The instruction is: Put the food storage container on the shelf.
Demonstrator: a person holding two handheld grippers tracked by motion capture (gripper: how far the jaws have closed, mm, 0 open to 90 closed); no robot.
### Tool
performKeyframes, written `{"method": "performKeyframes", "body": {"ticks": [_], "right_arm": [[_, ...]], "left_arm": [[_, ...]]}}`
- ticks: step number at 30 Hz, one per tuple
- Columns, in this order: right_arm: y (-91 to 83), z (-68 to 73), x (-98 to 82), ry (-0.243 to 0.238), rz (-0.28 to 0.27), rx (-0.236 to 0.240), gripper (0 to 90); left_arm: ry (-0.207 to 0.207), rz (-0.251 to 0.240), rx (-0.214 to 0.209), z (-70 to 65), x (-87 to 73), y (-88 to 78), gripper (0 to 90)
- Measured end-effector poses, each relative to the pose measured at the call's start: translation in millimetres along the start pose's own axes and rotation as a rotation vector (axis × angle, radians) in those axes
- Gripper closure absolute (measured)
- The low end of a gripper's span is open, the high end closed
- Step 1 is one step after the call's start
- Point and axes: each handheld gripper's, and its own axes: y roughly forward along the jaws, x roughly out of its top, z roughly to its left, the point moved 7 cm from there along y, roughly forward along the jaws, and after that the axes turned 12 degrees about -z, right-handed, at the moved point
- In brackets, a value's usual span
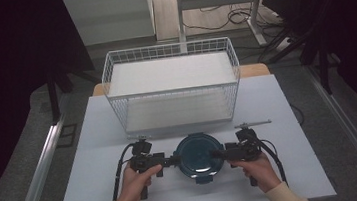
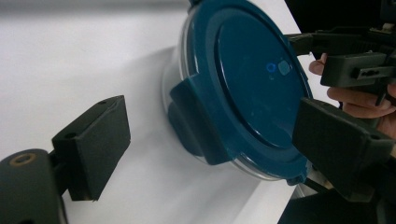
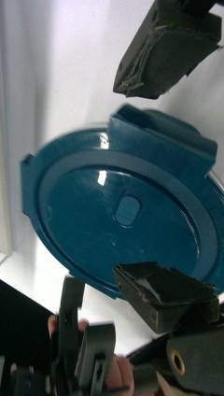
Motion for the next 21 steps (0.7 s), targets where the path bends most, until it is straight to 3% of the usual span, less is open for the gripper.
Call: {"method": "performKeyframes", "body": {"ticks": [5, 11, 18, 21], "right_arm": [[5.9, -0.4, -6.6, 0.017, 0.026, 0.0, 10.0], [14.5, -1.6, -13.5, 0.069, 0.05, 0.014, 11.2], [14.6, -4.6, -15.3, 0.108, 0.05, 0.005, 17.2], [14.5, -4.6, -15.8, 0.118, 0.053, 0.007, 17.6]], "left_arm": [[-0.017, 0.025, -0.015, 0.9, -4.0, 9.7, 11.1], [-0.023, 0.049, -0.011, 1.2, -8.8, 17.9, 13.4], [-0.06, 0.08, -0.067, -6.1, -15.6, 27.8, 18.8], [-0.067, 0.079, -0.067, -6.1, -15.5, 28.6, 18.7]]}}
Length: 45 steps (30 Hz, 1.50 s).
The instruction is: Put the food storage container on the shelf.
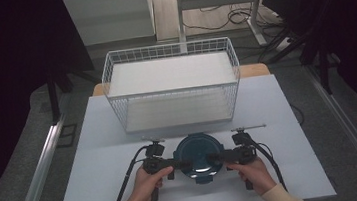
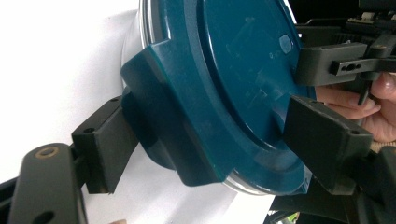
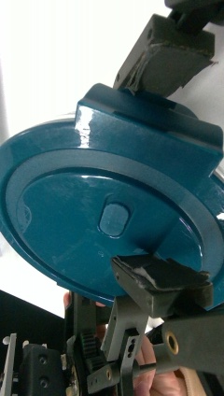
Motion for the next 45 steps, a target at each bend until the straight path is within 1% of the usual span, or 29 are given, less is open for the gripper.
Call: {"method": "performKeyframes", "body": {"ticks": [2, 5, 7, 8, 10, 13, 14, 15, 18, 20, 23, 24, 26, 27, 30, 32, 34, 38, 40, 42, 45], "right_arm": [[-0.1, -0.2, -0.1, 0.009, 0.004, 0.0, 18.0], [-0.2, -1.6, -0.3, 0.04, 0.01, 0.012, 20.1], [-1.0, -2.9, 0.0, 0.073, 0.014, 0.019, 22.5], [-1.3, -3.3, 0.6, 0.094, 0.011, 0.021, 23.9], [-2.6, -4.8, 1.2, 0.118, -0.002, 0.029, 26.7], [-5.5, -4.3, 1.9, 0.128, -0.015, 0.03, 29.9], [-5.5, -4.3, 1.9, 0.128, -0.015, 0.03, 29.9], [-7.7, -3.2, 2.1, 0.129, -0.035, 0.025, 31.8], [-11.8, -0.3, 2.0, 0.124, -0.053, 0.026, 34.2], [-14.1, 1.4, 1.4, 0.11, -0.063, 0.028, 35.2], [-16.7, 2.5, 1.5, 0.114, -0.084, 0.031, 37.5], [-17.2, 3.5, 1.3, 0.108, -0.085, 0.032, 37.5], [-17.5, 4.0, 1.1, 0.099, -0.086, 0.031, 37.6], [-17.8, 5.0, 1.1, 0.087, -0.086, 0.031, 37.7], [-19.0, 6.4, 0.7, 0.077, -0.086, 0.031, 37.8], [-20.0, 7.4, 0.5, 0.066, -0.085, 0.032, 37.9], [-20.5, 9.0, 0.7, 0.054, -0.09, 0.031, 38.0], [-21.2, 12.7, 2.2, 0.017, -0.104, 0.029, 38.2], [-21.1, 13.6, 2.7, 0.012, -0.11, 0.029, 38.3], [-22.0, 15.7, 4.5, 0.002, -0.124, 0.034, 38.4], [-23.4, 18.7, 6.2, -0.008, -0.135, 0.04, 38.5]], "left_arm": [[-0.005, 0.007, -0.005, 1.3, 0.1, -0.2, 19.5], [-0.042, 0.003, 0.004, 1.6, 1.9, -0.1, 21.2], [-0.048, 0.004, 0.009, 1.6, 2.2, -0.3, 22.0], [-0.055, 0.004, 0.011, 1.5, 2.4, -0.4, 22.2], [-0.059, 0.004, 0.013, 1.6, 2.6, -0.8, 23.1], [-0.08, -0.002, 0.025, 0.3, 2.9, -2.5, 24.7], [-0.08, -0.002, 0.025, 0.3, 2.9, -2.5, 25.2], [-0.084, -0.01, 0.029, -0.8, 2.7, -3.6, 25.7], [-0.081, -0.015, 0.034, -2.4, 2.2, -5.3, 27.4], [-0.07, -0.022, 0.041, -5.1, 1.5, -8.5, 28.7], [-0.072, -0.035, 0.04, -6.1, 1.3, -11.1, 30.7], [-0.079, -0.038, 0.037, -5.9, 0.9, -11.7, 31.3], [-0.08, -0.039, 0.035, -5.7, 0.7, -12.2, 31.9], [-0.084, -0.041, 0.034, -6.3, 0.7, -13.0, 32.2], [-0.079, -0.042, 0.036, -6.9, 0.8, -13.8, 33.1], [-0.08, -0.049, 0.036, -7.6, 1.3, -14.5, 33.8], [-0.081, -0.066, 0.041, -8.8, 2.7, -15.4, 34.3], [-0.066, -0.077, 0.047, -9.3, 4.1, -18.1, 35.0], [-0.068, -0.083, 0.045, -10.0, 4.6, -18.6, 35.0], [-0.051, -0.08, 0.044, -10.8, 5.1, -20.7, 35.1], [-0.027, -0.094, 0.043, -14.2, 8.1, -25.1, 35.2]]}}
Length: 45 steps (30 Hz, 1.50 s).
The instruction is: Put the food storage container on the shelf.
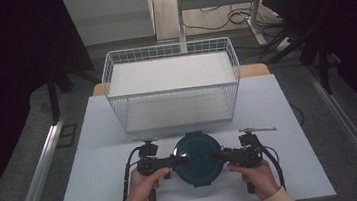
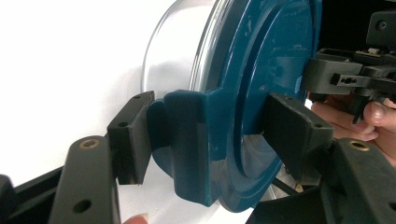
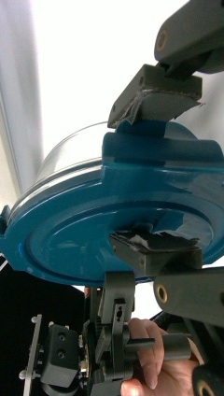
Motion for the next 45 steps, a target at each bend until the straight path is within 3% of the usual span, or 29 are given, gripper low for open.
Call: {"method": "performKeyframes", "body": {"ticks": [10, 28, 37, 45], "right_arm": [[-2.1, 14.1, 9.4, -0.038, -0.031, 0.029, 38.5], [0.2, 30.2, 25.4, -0.085, -0.04, 0.038, 38.6], [-1.2, 45.2, 46.6, -0.112, -0.061, 0.052, 38.8], [-8.4, 69.1, 82.6, -0.156, -0.091, 0.068, 38.8]], "left_arm": [[0.056, -0.032, 0.002, -9.3, 10.2, -13.8, 35.9], [0.065, -0.056, -0.006, -14.2, 24.4, -26.8, 36.0], [0.104, -0.077, -0.002, -26.9, 47.9, -39.3, 36.1], [0.144, -0.12, -0.004, -50.0, 82.8, -56.4, 36.0]]}}
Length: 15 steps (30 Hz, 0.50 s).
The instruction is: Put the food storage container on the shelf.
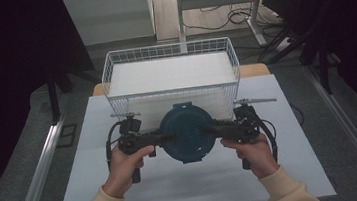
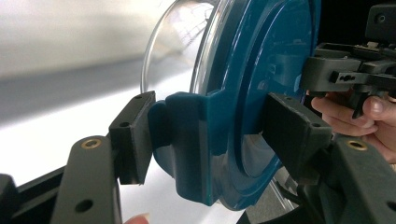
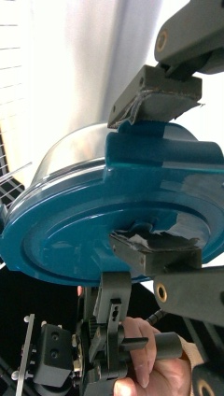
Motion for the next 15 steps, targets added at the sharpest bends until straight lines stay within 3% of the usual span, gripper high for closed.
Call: {"method": "performKeyframes", "body": {"ticks": [2, 5, 9, 15], "right_arm": [[0.5, 4.4, 10.8, -0.008, -0.01, 0.003, 38.8], [1.1, 11.5, 26.9, -0.028, -0.025, 0.01, 38.9], [2.8, 20.9, 47.5, -0.055, -0.047, 0.011, 38.9], [7.2, 30.0, 70.8, -0.074, -0.061, 0.019, 39.0]], "left_arm": [[0.006, -0.007, 0.0, -1.7, 5.3, -1.5, 36.1], [0.031, -0.024, -0.004, -8.5, 26.8, -8.2, 36.1], [0.032, -0.04, -0.014, -12.0, 45.9, -13.5, 36.2], [0.054, -0.065, -0.012, -16.9, 68.2, -19.6, 36.1]]}}
